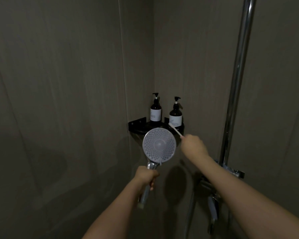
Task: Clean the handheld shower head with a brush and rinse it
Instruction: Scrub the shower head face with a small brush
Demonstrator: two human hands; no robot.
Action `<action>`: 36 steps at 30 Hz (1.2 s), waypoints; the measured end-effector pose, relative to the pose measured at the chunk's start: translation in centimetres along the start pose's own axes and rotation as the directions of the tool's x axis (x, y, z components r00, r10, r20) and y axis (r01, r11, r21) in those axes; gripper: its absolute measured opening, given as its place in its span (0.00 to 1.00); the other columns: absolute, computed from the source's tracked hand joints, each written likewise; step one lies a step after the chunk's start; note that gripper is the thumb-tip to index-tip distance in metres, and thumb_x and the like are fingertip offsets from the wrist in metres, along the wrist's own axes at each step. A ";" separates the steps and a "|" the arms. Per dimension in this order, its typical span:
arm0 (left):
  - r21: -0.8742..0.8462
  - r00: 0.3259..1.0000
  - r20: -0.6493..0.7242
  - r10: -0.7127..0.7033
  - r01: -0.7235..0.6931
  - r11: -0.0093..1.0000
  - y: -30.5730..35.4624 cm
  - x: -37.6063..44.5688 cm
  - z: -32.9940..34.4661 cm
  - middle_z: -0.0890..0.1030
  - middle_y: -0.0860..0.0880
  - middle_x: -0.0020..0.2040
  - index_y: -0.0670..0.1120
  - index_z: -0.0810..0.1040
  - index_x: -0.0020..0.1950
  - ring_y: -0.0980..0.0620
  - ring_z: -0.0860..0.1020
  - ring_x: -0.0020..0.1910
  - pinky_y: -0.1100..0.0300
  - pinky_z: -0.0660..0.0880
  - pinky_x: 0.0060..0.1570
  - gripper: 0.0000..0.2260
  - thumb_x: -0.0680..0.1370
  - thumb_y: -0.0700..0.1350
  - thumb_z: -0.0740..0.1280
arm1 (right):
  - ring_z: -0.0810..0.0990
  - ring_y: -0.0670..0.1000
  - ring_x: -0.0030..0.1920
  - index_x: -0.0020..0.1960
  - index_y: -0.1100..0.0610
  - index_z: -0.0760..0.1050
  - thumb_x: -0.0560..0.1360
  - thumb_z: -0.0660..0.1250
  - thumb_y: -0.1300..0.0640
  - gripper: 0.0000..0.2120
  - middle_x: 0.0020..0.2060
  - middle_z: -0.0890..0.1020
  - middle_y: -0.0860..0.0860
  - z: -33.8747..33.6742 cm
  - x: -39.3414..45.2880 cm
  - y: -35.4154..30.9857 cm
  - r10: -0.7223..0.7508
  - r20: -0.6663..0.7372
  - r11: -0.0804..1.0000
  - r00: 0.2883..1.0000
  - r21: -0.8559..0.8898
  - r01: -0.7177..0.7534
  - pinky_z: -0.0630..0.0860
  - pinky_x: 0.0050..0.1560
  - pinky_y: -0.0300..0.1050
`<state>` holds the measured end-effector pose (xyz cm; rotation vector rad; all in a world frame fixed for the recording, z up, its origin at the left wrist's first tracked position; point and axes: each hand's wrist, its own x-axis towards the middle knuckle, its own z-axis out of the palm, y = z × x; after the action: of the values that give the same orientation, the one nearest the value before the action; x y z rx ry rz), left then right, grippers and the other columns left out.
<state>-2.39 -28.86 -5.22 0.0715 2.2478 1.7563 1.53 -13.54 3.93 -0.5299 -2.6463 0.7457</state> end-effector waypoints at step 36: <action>-0.019 0.998 0.061 -0.031 0.032 0.999 0.8 -0.4 1.5 0.65 0.50 0.14 0.41 0.66 0.27 0.55 0.63 0.12 0.69 0.63 0.17 0.15 0.73 0.34 0.64 | 0.77 0.54 0.38 0.55 0.57 0.71 0.82 0.52 0.51 0.13 0.45 0.81 0.55 1.2 -1.9 1.1 -0.187 -0.053 0.981 0.981 -0.066 0.183 0.72 0.37 0.45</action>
<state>-1.72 -27.35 -4.69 0.0840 2.1765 1.7362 2.98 -13.98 1.95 -0.3097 -2.6253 0.5867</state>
